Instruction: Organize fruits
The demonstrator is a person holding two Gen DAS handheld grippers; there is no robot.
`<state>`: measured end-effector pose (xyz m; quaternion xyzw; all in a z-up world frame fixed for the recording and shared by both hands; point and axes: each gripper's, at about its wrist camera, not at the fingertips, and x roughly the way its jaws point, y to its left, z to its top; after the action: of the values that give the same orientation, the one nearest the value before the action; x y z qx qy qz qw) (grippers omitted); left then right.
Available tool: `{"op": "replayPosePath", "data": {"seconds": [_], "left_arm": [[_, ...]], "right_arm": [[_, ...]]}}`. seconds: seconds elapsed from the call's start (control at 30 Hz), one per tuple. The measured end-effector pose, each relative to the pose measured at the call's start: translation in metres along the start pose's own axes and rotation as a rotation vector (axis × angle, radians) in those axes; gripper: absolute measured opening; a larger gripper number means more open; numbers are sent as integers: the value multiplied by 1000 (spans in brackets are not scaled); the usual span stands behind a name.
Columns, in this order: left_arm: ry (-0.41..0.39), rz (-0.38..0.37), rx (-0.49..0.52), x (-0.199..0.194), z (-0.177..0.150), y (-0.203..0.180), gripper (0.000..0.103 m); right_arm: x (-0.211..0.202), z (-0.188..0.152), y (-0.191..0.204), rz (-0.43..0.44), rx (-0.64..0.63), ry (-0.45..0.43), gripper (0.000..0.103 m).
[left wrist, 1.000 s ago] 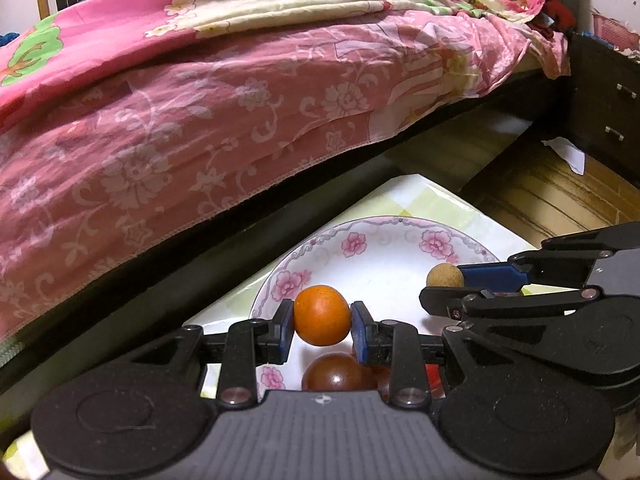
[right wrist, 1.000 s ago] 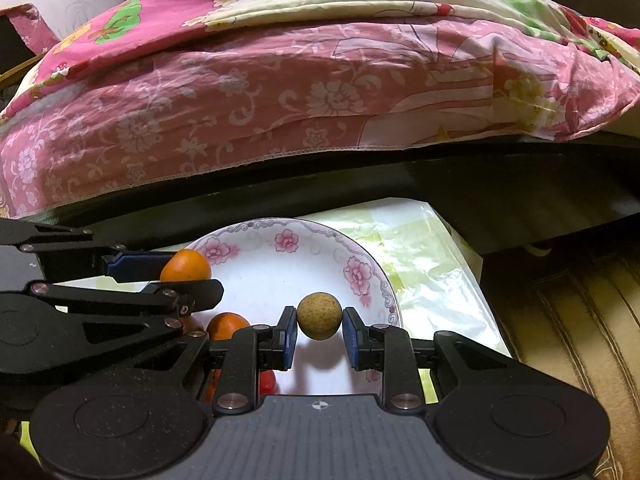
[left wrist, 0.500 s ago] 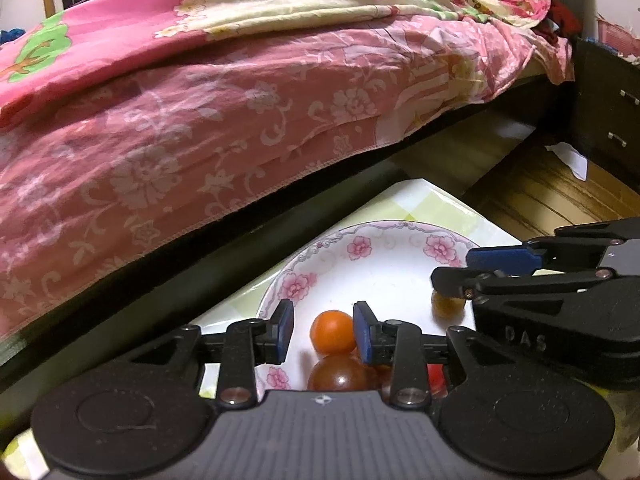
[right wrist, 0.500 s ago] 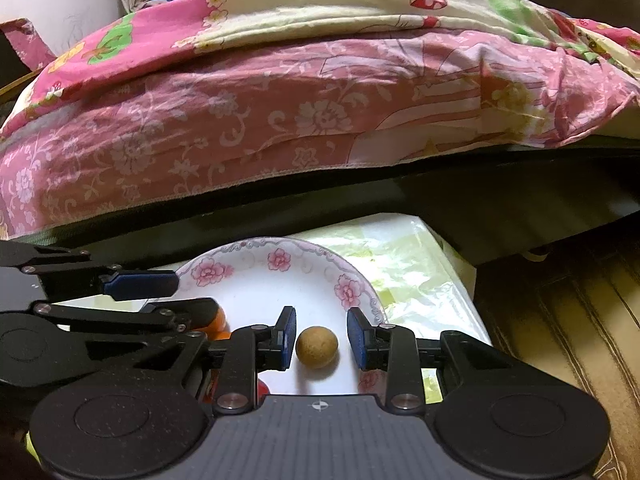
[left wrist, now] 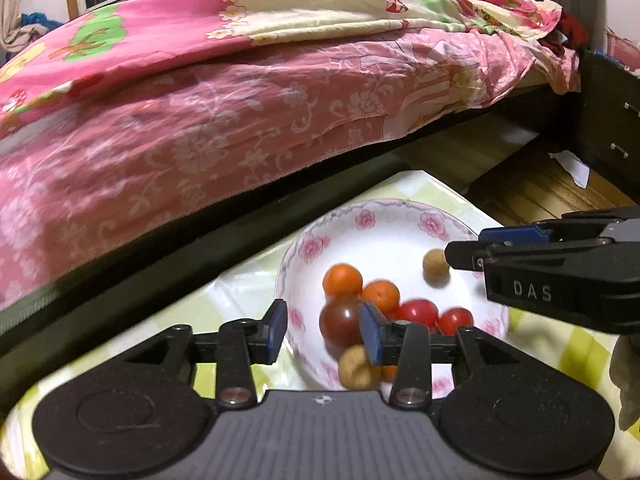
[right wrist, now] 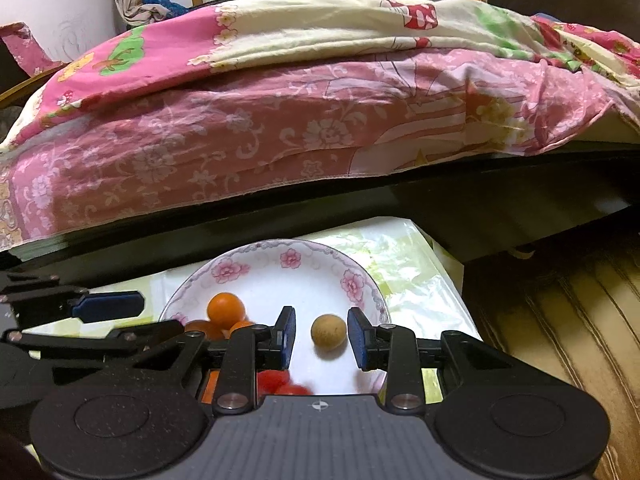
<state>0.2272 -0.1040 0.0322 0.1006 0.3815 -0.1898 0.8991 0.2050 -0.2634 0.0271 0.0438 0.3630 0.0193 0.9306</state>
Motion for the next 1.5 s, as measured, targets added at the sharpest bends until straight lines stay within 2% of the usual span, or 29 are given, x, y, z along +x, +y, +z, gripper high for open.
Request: {"op": "replayPosePath", "data": {"seconds": [0.2, 0.43, 0.6, 0.67, 0.87, 0.93, 1.03, 1.3, 1.5], "left_arm": [[3, 1, -44, -27, -17, -1, 53], [2, 21, -70, -57, -42, -8, 65], [12, 28, -104, -74, -59, -12, 70], [6, 39, -109, -81, -65, -14, 78], [-11, 73, -110, -103, -81, -19, 90], [-14, 85, -108, -108, -87, -20, 92], [-15, 90, -120, -115, -96, -21, 101], [-17, 120, -105, -127, -116, -27, 103], [-16, 108, -117, -135, -125, -28, 103]], "right_arm": [[-29, -13, 5, -13, 11, -1, 28], [-62, -36, 13, 0, 37, 10, 32], [-86, -54, 24, 15, 45, 13, 32], [-96, -61, 27, 16, 54, 9, 33], [-116, -79, 32, 5, 71, 12, 33], [-122, -85, 34, 1, 73, 12, 33], [-130, -93, 35, -7, 78, 14, 34], [-143, -112, 41, -19, 78, 29, 36], [-149, -125, 46, -26, 72, 44, 36]]}}
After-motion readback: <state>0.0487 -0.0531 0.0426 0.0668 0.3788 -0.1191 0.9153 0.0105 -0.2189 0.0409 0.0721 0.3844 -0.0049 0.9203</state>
